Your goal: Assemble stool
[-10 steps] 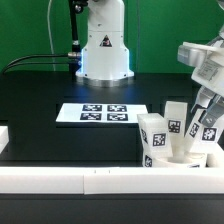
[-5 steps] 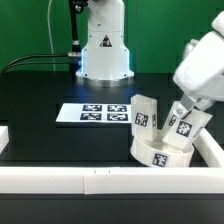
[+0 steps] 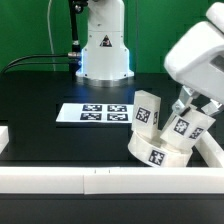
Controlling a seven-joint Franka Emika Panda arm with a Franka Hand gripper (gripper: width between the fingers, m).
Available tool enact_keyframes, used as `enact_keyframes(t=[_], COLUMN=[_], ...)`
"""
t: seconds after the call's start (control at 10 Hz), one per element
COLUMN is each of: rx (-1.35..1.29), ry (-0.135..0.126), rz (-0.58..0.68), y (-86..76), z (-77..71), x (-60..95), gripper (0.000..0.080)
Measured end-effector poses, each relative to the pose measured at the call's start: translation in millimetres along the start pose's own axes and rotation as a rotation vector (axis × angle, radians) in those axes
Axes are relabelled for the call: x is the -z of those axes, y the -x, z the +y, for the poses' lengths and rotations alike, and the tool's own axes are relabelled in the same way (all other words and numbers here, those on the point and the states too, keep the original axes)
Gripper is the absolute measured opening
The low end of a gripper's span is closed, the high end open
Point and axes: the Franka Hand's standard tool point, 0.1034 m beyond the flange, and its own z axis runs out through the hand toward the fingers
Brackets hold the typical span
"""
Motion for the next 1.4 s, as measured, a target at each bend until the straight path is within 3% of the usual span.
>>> enact_keyframes(t=[0.1, 0.2, 0.6, 0.7, 0.8, 0.9, 1.0, 1.1, 1.4], rx=[-0.156, -0.286, -0.528, -0.614, -0.739, -0.884, -1.005, -1.099, -1.262], ry=[-0.081, -0.128, -0.11, -0.129, -0.181, -0.255, -0.31, -0.342, -0.336], rz=[-0.037, -0.091, -0.124, -0.136, -0.151, -0.153, -0.144, -0.128, -0.154], y=[2.0, 7.3, 8.1, 7.8, 4.7, -1.2, -5.5, -7.9, -8.1], z=[6.2, 9.0, 9.4, 10.4, 16.6, 22.3, 26.5, 28.5, 27.7], x=[-4.6, -4.9, -3.4, -5.0, -8.9, -12.8, -15.3, -16.3, -15.2], gripper=[0.0338, 0.0338, 0.0338, 0.0338, 0.0338, 0.0338, 0.0338, 0.0338, 0.0338])
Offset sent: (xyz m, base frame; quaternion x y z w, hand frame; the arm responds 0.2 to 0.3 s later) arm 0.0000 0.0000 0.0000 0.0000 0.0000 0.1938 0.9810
